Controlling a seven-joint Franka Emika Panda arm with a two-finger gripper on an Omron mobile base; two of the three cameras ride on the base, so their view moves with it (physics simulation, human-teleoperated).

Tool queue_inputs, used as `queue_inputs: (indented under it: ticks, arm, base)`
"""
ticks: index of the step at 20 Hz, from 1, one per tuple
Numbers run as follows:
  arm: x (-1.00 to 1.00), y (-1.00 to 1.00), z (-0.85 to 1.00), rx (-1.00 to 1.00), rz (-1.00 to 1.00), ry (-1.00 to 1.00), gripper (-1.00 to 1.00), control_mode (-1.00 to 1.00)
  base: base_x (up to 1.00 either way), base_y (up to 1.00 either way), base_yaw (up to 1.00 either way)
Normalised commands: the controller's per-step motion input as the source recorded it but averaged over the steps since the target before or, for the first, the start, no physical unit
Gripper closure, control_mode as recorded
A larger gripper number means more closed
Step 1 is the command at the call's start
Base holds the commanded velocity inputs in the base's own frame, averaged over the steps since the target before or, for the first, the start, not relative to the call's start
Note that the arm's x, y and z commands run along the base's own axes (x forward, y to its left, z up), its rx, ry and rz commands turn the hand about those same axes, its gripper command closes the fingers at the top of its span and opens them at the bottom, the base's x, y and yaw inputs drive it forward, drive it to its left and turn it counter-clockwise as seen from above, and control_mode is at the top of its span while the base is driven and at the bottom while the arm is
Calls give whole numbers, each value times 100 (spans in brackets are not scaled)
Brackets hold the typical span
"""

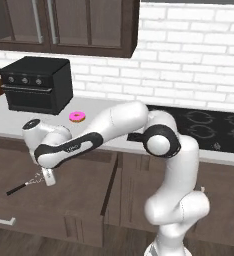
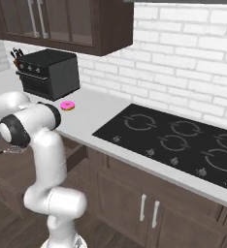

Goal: Pick the whisk from the drawer and place it on the counter.

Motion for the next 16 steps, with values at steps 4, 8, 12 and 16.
queue_inputs:
  ticks: [4, 8, 12, 16]
  arm:
    - [38, 37, -28, -5, 0, 0, -100, -100]
    - [40, 38, -12, 0, 1, 0, -100, -100]
    - [51, 35, -30, -1, 2, 1, -100, -100]
    - [33, 0, -65, -3, 10, 0, -100, -100]
  base:
    - [0, 0, 0]
    - [0, 0, 0]
    - [0, 0, 0]
    - [0, 0, 0]
